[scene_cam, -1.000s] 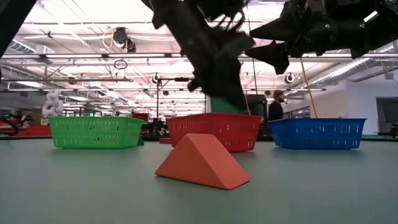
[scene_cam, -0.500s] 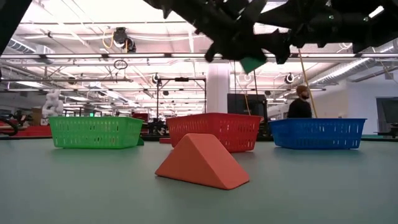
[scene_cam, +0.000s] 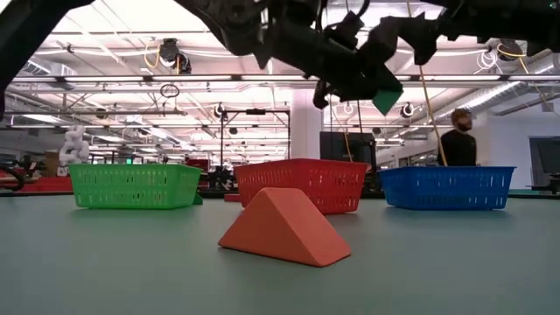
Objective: Sort & place blocks by color
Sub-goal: Put the green block into the blue bin, then put the red block into the green bin
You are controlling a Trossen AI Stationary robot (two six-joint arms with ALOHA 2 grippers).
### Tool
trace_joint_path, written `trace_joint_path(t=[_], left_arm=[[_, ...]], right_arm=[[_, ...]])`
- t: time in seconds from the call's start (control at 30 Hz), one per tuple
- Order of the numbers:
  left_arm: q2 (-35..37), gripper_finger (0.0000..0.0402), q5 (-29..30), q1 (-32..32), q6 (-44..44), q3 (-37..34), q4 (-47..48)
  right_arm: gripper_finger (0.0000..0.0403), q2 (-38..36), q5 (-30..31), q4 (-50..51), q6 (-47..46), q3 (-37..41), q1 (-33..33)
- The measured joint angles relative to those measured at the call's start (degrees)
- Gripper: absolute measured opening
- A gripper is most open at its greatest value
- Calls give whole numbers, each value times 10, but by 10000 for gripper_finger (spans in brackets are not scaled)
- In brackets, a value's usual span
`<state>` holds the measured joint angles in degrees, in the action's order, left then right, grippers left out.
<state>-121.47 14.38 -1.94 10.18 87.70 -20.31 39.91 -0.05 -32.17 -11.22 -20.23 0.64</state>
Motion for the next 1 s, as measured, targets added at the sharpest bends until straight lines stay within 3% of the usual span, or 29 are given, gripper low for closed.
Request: trace_joint_path(t=[0.3, 0.63, 0.8, 1.0], left_arm=[[-70, 112, -29, -9, 23, 0, -108], [-69, 322, -29, -10, 26, 0, -107], [-33, 353, -30, -9, 13, -1, -2], [95, 312, -4, 3, -9, 2, 263]], right_arm=[[254, -5, 31, -10, 2, 13, 0], [254, -5, 30, -9, 4, 13, 0], [254, -5, 30, 20, 12, 13, 0], [254, -5, 30, 27, 15, 13, 0]])
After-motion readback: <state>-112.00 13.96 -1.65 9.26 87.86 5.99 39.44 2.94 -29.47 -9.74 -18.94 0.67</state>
